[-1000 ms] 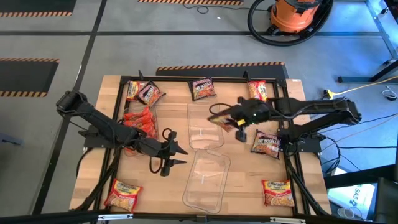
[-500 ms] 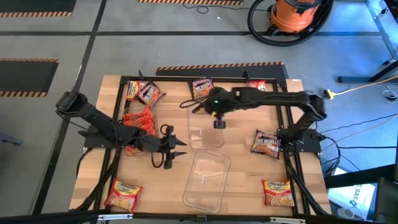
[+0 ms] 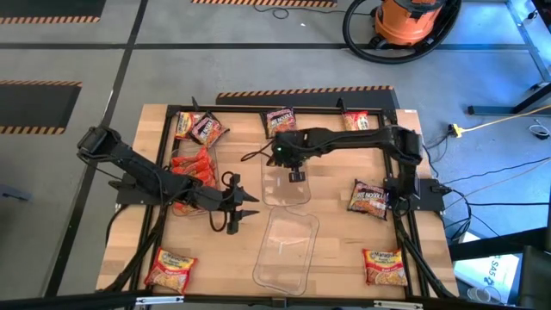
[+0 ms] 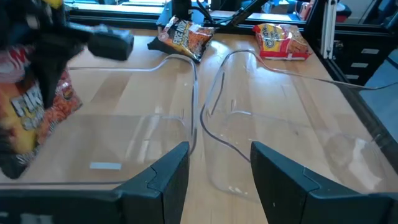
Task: Sort Maruchan noodles
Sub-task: Put the black noodle pack into the top right transparent bin
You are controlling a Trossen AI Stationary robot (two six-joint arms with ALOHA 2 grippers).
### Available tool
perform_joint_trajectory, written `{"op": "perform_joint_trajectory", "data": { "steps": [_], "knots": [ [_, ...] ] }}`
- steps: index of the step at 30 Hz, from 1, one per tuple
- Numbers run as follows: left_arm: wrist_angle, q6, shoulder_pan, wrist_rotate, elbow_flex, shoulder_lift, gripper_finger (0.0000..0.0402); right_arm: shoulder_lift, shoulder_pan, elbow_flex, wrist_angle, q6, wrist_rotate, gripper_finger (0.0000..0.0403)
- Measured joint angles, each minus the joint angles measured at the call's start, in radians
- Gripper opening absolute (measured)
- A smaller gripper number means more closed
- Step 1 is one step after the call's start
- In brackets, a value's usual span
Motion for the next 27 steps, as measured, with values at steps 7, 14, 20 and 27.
{"op": "perform_joint_trajectory", "data": {
  "steps": [7, 14, 20, 27],
  "knots": [
    [-0.001, -0.018, -0.001, 0.008, 0.000, 0.000, 0.0163, 0.057, 0.001, 0.000, 0.025, 0.010, 0.006, 0.0036],
    [-0.001, -0.025, -0.001, 0.009, 0.000, 0.000, 0.0163, 0.071, 0.003, 0.000, 0.046, 0.030, 0.028, 0.0120],
    [-0.002, -0.026, -0.001, 0.032, 0.000, 0.000, 0.0163, 0.046, 0.003, 0.056, -0.010, 0.030, 0.059, 0.0194],
    [-0.003, -0.025, -0.001, 0.034, 0.000, 0.000, 0.0163, 0.045, 0.003, 0.079, -0.023, 0.039, 0.098, 0.0217]
  ]
}}
